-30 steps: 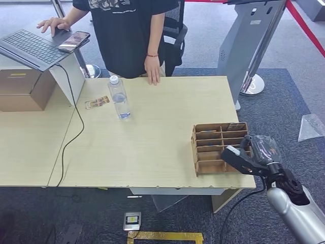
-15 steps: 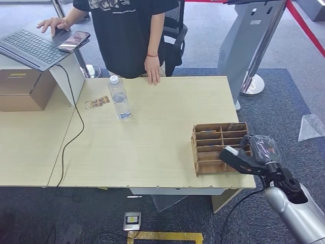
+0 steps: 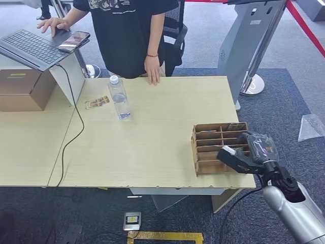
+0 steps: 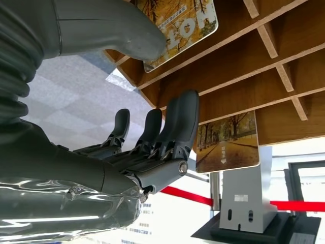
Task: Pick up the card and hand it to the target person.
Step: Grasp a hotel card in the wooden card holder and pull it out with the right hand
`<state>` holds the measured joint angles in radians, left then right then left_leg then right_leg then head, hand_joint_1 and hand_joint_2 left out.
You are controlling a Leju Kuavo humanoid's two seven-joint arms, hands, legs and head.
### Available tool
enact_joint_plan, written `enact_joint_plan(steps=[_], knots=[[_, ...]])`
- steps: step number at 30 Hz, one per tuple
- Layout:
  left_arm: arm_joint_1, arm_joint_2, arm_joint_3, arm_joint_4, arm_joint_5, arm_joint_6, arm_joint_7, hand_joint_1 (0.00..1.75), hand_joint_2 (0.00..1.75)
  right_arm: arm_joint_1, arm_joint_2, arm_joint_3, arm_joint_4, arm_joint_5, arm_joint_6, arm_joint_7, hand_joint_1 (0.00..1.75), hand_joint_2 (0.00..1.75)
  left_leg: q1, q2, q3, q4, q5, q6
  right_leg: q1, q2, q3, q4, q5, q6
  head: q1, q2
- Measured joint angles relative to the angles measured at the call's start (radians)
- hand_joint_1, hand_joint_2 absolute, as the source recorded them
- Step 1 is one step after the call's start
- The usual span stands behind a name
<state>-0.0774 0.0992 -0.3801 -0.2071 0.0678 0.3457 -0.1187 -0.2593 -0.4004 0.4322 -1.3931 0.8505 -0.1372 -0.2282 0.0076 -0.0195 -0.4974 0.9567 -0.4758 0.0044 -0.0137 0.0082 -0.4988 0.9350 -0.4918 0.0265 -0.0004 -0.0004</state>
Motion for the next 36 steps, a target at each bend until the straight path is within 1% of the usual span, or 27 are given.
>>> enact_joint_plan(steps=[5,11,16,22,30,34,36], knots=[[0.000,0.000,0.000,0.000,0.002,0.001,0.000,0.00,1.75,-0.002,0.002,0.007,0.000,0.023,0.004,0.004,0.79,1.75,0.000,0.000,0.000,0.000,0.000,0.000,0.000,0.000,0.000,0.000,0.000,0.000,0.000,0.000],[0.000,-0.001,0.000,0.000,0.002,0.001,0.000,0.00,1.75,-0.003,0.003,0.019,0.000,0.055,0.013,0.020,0.81,1.75,0.000,0.000,0.000,0.000,0.000,0.000,0.000,0.000,0.000,0.000,0.000,0.000,0.000,0.000],[0.000,-0.001,0.000,0.000,0.005,0.001,0.000,0.00,1.75,-0.003,0.003,0.024,0.000,0.076,0.023,0.034,0.84,1.75,0.000,0.000,0.000,0.000,0.000,0.000,0.000,0.000,0.000,0.000,0.000,0.000,0.000,0.000],[0.000,-0.001,0.000,0.000,0.012,0.002,0.000,0.00,1.75,-0.003,0.003,0.031,-0.001,0.108,0.037,0.047,0.92,1.75,0.000,0.000,0.000,0.000,0.000,0.000,0.000,0.000,0.000,0.000,0.000,0.000,0.000,0.000],[0.000,-0.001,0.000,0.000,0.016,0.004,0.000,0.00,1.75,-0.005,0.003,0.041,-0.004,0.151,0.049,0.064,1.19,1.75,0.000,0.000,0.000,0.000,0.000,0.000,0.000,0.000,0.000,0.000,0.000,0.000,0.000,0.000],[0.000,-0.001,0.000,0.000,0.016,0.004,0.000,0.00,1.75,-0.006,0.003,0.045,-0.005,0.160,0.050,0.070,1.40,1.75,0.000,0.000,0.001,0.000,0.000,0.000,0.000,0.000,0.000,0.000,0.000,0.000,0.000,0.000],[0.000,-0.001,0.000,0.000,0.016,0.005,0.000,0.00,1.75,-0.006,0.002,0.045,-0.006,0.161,0.050,0.070,1.48,1.75,0.000,0.000,0.001,0.000,0.000,0.000,0.000,0.000,0.000,0.000,0.000,0.000,0.000,0.000]])
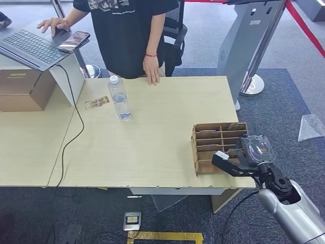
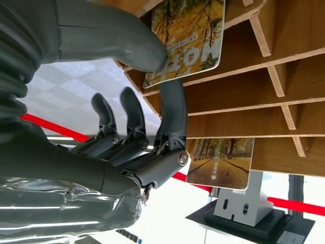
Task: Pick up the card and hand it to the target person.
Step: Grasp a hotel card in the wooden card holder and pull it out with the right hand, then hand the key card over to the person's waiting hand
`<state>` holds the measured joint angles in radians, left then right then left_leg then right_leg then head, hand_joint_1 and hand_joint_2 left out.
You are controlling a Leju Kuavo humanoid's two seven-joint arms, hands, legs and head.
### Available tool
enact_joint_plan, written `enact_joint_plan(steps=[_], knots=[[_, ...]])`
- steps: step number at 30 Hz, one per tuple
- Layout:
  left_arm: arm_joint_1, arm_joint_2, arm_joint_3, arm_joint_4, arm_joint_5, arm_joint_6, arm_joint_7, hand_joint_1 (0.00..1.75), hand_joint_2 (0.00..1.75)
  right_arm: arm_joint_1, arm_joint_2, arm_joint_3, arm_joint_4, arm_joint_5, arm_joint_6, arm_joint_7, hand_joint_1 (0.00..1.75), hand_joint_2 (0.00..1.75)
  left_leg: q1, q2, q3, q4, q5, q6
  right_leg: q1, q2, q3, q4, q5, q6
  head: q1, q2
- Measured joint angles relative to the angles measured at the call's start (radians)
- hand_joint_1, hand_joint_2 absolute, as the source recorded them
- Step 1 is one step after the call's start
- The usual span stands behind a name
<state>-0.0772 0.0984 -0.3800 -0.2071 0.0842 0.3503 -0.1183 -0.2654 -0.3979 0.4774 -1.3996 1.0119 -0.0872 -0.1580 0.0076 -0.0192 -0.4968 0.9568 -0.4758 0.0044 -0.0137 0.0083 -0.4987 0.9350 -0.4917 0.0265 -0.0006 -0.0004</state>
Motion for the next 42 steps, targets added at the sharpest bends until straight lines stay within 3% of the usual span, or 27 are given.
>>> enact_joint_plan(steps=[13,17,21,33,38,42], knots=[[0.000,0.000,0.000,0.000,-0.001,0.000,0.000,0.00,1.75,-0.014,-0.009,-0.002,-0.017,-0.014,0.016,-0.005,1.43,1.75,0.000,0.000,0.000,0.000,0.000,0.000,0.000,0.000,0.000,0.000,0.000,0.000,0.000,0.000],[0.000,0.000,0.000,0.000,-0.004,-0.002,0.000,0.00,1.75,-0.029,-0.026,-0.009,-0.033,-0.063,0.063,-0.033,1.40,1.75,0.000,0.000,0.000,0.000,0.000,0.000,0.000,0.000,0.000,0.000,0.000,0.000,0.000,0.000],[0.000,0.000,-0.001,0.000,-0.004,-0.002,-0.002,0.00,1.75,-0.061,-0.054,-0.017,-0.055,-0.130,0.135,-0.060,1.50,1.75,0.000,0.000,0.000,0.000,0.000,0.000,0.000,0.000,0.000,0.000,0.000,0.000,0.000,0.000],[0.001,0.002,-0.001,0.000,0.010,-0.003,-0.004,0.00,1.75,-0.286,-0.178,0.010,-0.134,-0.266,0.308,-0.052,1.60,1.75,0.000,0.000,0.000,0.001,0.000,0.000,0.000,0.000,0.000,0.000,0.001,0.001,0.000,0.000],[0.001,0.001,-0.001,0.000,0.014,-0.002,-0.004,0.00,1.75,-0.381,-0.208,0.024,-0.153,-0.315,0.295,-0.039,1.64,1.75,0.000,0.000,0.000,0.001,0.000,0.000,0.000,0.000,-0.001,0.000,0.001,0.001,0.000,0.000],[0.001,0.001,-0.001,0.000,0.014,-0.002,-0.007,0.00,1.75,-0.435,-0.215,0.026,-0.152,-0.350,0.228,-0.053,1.75,1.75,0.000,0.000,-0.001,0.000,0.000,0.000,0.000,0.000,0.000,0.000,0.001,0.001,0.000,0.000]])
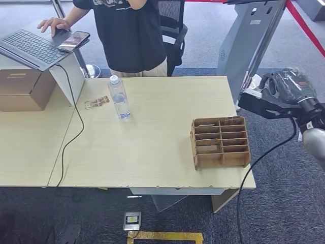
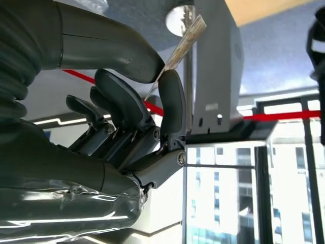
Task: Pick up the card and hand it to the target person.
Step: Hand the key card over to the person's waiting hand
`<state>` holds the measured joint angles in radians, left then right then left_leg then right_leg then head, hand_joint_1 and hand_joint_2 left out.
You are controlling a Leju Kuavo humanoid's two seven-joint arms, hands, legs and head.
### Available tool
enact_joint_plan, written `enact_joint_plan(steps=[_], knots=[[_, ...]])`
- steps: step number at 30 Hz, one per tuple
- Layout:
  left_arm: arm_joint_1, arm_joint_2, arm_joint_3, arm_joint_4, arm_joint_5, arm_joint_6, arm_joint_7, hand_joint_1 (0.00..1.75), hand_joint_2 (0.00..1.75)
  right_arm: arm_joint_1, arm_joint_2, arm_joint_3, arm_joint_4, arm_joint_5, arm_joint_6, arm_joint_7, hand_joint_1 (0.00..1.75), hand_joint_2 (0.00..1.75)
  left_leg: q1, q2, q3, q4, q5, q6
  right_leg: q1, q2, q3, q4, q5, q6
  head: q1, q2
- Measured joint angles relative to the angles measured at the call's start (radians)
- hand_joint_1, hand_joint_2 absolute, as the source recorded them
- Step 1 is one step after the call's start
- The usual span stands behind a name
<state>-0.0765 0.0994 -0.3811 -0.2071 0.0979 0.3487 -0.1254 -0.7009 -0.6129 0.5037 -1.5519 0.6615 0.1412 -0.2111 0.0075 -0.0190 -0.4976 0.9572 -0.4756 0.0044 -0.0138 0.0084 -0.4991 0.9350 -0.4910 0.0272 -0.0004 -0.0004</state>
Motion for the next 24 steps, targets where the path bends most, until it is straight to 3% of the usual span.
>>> enact_joint_plan(steps=[5,10,17,24], knots=[[0.000,-0.002,0.000,0.000,-0.006,0.002,-0.006,0.00,1.75,-0.031,0.012,0.004,0.026,-0.022,-0.142,-0.033,1.75,1.75,0.000,-0.001,-0.001,0.000,0.000,0.000,0.000,0.000,0.000,0.000,0.000,0.000,0.000,0.000],[-0.003,-0.007,-0.001,0.000,-0.015,0.004,-0.011,0.00,1.75,-0.040,0.066,0.023,0.095,0.021,-0.283,-0.041,1.75,1.75,0.000,-0.001,-0.001,0.000,0.000,0.000,0.000,-0.001,0.000,0.000,0.000,0.000,0.000,0.000],[-0.018,-0.011,-0.017,0.000,-0.036,0.000,-0.004,0.00,1.75,-0.044,0.170,0.052,0.204,0.138,-0.427,0.000,1.75,1.75,0.000,-0.001,-0.001,0.000,0.000,0.000,0.000,-0.001,0.000,0.001,0.000,0.000,0.000,0.000],[-0.030,-0.011,-0.026,0.000,-0.040,0.000,0.007,0.00,1.75,-0.090,0.308,0.081,0.364,0.228,-0.579,0.013,1.75,1.75,0.001,-0.001,-0.001,0.000,0.000,0.000,0.000,-0.001,0.000,0.001,0.000,0.000,0.000,0.000]])
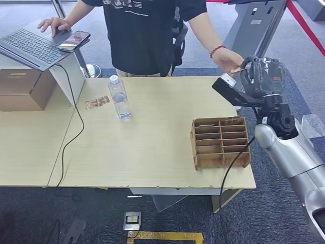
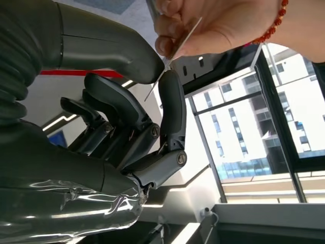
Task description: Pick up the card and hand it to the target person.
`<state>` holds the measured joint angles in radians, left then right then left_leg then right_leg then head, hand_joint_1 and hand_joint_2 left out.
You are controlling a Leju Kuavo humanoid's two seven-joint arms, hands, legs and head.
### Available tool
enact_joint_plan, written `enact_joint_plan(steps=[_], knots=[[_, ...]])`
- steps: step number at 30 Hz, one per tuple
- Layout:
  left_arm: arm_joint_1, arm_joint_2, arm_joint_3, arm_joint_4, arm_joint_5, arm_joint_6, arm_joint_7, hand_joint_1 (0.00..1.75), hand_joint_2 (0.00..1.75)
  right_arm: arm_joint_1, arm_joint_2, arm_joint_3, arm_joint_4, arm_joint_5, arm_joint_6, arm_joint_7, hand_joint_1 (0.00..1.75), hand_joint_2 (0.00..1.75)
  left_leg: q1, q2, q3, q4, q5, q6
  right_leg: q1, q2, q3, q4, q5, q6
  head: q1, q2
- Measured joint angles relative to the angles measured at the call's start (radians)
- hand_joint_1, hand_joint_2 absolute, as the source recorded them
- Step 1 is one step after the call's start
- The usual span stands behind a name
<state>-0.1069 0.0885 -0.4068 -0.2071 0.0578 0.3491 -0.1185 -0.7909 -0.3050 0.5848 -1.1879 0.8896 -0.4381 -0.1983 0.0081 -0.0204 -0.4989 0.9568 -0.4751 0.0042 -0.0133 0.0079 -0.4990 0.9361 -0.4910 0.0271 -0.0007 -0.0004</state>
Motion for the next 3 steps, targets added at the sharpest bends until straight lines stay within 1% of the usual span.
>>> enact_joint_plan(steps=[2,3], knots=[[-0.001,0.000,-0.001,0.000,0.000,0.001,0.000,0.00,1.75,-0.022,0.039,0.007,0.055,0.020,-0.021,0.008,1.75,1.75,0.000,0.000,0.000,0.000,0.000,0.000,0.000,0.000,0.000,0.000,0.000,0.000,0.000,0.000],[-0.001,0.000,-0.001,0.000,0.000,0.001,0.000,0.00,1.75,-0.027,0.048,0.009,0.068,0.026,-0.026,0.010,1.75,1.75,0.000,0.000,0.000,0.000,0.000,0.000,0.000,0.000,0.000,0.000,0.000,0.000,0.000,0.000]])
